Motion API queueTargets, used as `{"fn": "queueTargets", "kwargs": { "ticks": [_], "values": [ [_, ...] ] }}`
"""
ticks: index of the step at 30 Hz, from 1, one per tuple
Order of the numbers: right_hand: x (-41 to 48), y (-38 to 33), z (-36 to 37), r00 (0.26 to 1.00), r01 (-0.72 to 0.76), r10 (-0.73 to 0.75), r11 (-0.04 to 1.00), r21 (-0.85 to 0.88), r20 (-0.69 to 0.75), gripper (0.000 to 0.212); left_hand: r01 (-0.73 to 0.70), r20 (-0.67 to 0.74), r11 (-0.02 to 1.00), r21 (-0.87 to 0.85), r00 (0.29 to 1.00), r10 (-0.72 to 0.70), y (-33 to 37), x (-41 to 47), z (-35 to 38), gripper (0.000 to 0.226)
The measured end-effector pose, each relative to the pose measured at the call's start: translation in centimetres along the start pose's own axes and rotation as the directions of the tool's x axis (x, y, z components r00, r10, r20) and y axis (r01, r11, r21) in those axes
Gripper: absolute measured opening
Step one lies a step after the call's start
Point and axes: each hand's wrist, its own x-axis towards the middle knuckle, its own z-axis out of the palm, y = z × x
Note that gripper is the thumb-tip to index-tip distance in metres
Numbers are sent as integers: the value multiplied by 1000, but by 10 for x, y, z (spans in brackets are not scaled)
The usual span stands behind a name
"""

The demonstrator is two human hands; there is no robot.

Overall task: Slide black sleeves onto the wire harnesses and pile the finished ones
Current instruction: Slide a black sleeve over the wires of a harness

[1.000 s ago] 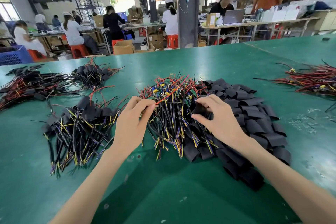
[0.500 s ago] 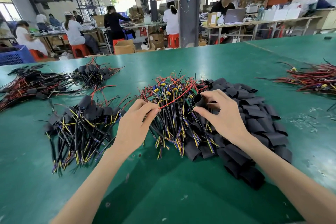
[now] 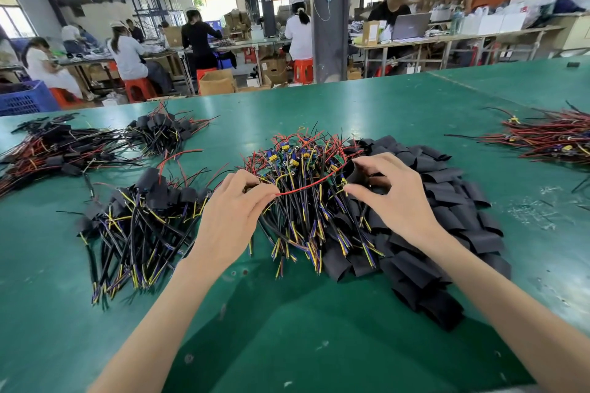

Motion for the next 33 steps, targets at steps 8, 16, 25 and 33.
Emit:
{"fn": "queueTargets", "kwargs": {
  "ticks": [8,16,25,33],
  "values": [
    [2,1,-5,994,99,-92,987,-126,58,40,-55,-19,988,144,998,59,-3,0,-2,14],
    [-2,6,2,957,284,-250,911,-300,147,41,-87,-37,984,155,995,94,2,-1,5,8],
    [-3,4,2,965,237,-198,940,-247,170,32,-12,-68,967,253,997,30,1,-3,15,12],
    [-10,-1,13,945,260,-202,941,-215,257,28,-117,141,931,346,987,72,10,-4,22,24]
  ]
}}
